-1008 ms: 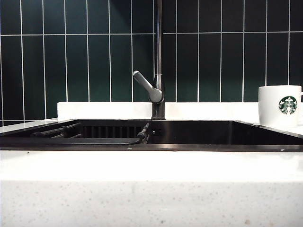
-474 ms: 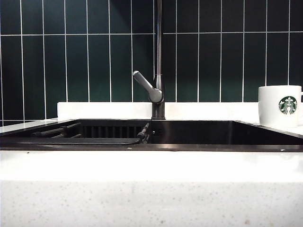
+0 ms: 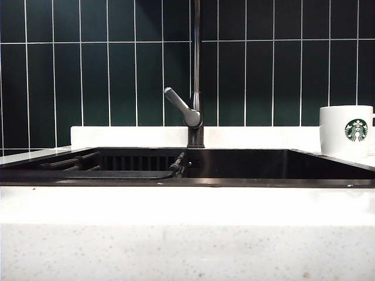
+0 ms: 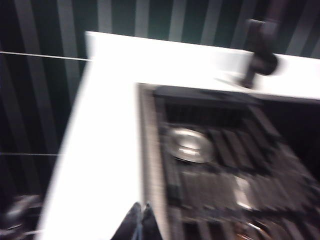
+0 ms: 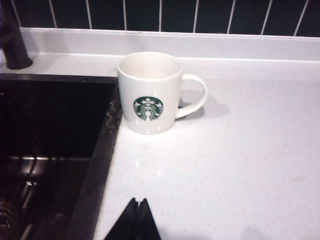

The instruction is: Pick up the mug next to the sink, go to the faucet to get some water, pour the water into the sink, and finally put the mug back to its place.

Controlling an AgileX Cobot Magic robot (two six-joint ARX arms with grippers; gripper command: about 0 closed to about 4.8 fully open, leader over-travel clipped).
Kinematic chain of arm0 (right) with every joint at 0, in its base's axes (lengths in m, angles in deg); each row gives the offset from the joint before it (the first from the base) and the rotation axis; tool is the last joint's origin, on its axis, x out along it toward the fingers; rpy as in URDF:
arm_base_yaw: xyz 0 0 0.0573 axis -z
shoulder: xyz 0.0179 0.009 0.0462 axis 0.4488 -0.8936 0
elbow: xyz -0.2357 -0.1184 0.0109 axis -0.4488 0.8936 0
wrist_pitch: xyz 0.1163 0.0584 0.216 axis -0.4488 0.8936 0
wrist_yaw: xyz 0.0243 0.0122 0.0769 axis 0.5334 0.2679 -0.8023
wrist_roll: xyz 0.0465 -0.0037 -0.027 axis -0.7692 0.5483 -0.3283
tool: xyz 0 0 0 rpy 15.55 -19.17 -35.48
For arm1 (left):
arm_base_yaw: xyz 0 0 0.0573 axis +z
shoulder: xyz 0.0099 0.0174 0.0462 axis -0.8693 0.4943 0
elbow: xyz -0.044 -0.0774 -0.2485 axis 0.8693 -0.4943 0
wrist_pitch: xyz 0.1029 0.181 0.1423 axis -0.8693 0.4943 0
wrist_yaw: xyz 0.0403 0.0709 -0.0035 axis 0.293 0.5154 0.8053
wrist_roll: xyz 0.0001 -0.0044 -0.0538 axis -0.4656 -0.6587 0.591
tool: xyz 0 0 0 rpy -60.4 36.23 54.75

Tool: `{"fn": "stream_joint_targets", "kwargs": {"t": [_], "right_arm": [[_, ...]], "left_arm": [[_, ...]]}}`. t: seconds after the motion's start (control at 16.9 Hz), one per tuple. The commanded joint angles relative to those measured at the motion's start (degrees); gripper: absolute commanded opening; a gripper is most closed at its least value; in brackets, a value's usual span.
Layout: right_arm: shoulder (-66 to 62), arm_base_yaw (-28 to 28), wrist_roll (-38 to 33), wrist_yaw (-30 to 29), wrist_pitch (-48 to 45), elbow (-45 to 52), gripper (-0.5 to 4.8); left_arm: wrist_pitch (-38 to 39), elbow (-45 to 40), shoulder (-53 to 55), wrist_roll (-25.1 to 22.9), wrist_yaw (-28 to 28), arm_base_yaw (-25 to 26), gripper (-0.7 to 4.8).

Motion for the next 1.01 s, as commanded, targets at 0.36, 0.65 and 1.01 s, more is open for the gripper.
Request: {"fn": "stream_joint_targets", "kwargs": {"t": [0.36, 0.65, 1.01], "right_arm": [[-0.11, -0.09, 5.22, 0.37, -7.02, 3.50, -0.02], [5.16, -0.13, 5.99, 0.22, -10.10, 6.75, -0.02], [7.76, -0.37, 6.16, -1.57, -12.22, 10.51, -0.02]], "left_arm": [[0.81, 0.20, -0.09, -2.36, 0.94, -0.04, -0.06], [-0.39, 0.07, -6.54, -7.19, -3.08, -0.04, -0.06], [-4.13, -3.52, -6.67, -9.38, -4.42, -0.02, -0.06]]}}
